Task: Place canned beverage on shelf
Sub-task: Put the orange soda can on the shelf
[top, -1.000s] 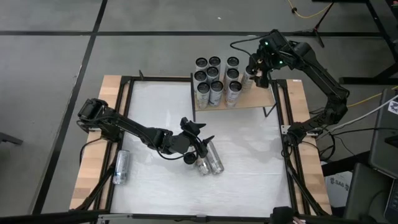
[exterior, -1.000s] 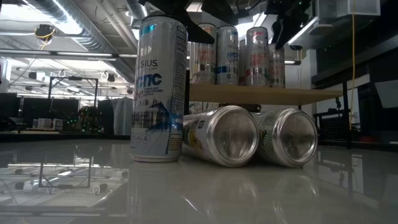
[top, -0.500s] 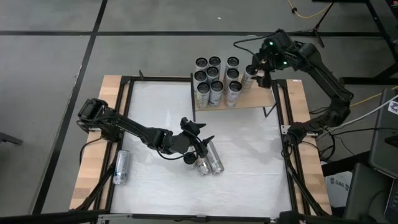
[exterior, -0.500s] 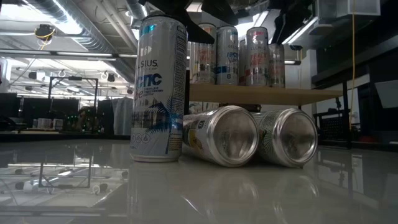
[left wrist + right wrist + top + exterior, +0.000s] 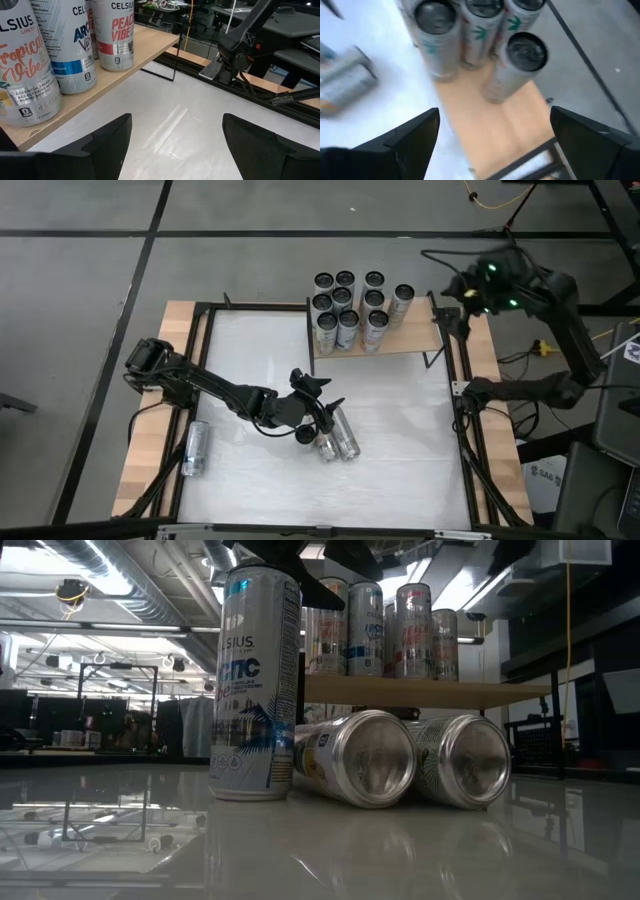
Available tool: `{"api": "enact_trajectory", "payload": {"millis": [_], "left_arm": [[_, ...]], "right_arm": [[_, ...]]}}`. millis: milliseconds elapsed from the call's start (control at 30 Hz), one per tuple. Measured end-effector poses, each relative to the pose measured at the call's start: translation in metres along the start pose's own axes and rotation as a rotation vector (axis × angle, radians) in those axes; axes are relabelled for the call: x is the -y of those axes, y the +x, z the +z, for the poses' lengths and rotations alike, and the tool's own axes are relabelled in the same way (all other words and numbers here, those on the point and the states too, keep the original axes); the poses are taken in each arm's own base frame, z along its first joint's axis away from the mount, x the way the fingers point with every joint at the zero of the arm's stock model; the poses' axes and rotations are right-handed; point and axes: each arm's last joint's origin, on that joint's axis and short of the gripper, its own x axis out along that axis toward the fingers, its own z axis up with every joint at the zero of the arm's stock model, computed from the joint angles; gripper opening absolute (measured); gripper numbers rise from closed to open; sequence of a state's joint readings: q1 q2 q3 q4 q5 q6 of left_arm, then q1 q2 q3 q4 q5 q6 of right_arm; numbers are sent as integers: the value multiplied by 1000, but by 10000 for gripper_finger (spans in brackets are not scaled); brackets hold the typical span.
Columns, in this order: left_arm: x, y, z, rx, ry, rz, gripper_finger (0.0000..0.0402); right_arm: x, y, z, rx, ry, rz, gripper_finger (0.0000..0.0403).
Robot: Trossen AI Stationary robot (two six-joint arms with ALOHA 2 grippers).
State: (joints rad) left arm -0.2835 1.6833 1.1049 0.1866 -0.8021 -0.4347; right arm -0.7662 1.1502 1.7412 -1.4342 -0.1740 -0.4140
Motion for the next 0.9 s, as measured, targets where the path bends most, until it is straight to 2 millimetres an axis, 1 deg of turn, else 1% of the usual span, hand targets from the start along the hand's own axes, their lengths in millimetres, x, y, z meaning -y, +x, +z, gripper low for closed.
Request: {"api": "enact_trajectory", "payload": {"millis": [67,133,200,300,433,567,667,767,900], "left_arm": [[-1,1,0,0,-1,2,306],[-1,1,0,0,-1,4,306],[-2,2,1,1,-2,6,306],[-4,4,2,3,-5,13,306],[-7,6,6,14,-19,23,306],[-11,3,16,33,-42,20,306],[-16,0,24,39,-44,15,306],[-20,-3,29,0,33,-48,306],[-23,-5,35,-31,77,-128,306]], "right_arm": [[-7,-8,-10,34,17,19,370],[-13,-11,-21,70,34,12,370],[-18,-11,-32,105,61,-1,370],[-21,-3,-45,173,73,-25,370],[-23,14,-56,263,77,-65,370],[-23,37,-66,310,71,-100,370],[-22,58,-74,302,112,-85,370],[-22,79,-83,261,148,-68,370],[-19,100,-91,249,165,-125,370]]}}
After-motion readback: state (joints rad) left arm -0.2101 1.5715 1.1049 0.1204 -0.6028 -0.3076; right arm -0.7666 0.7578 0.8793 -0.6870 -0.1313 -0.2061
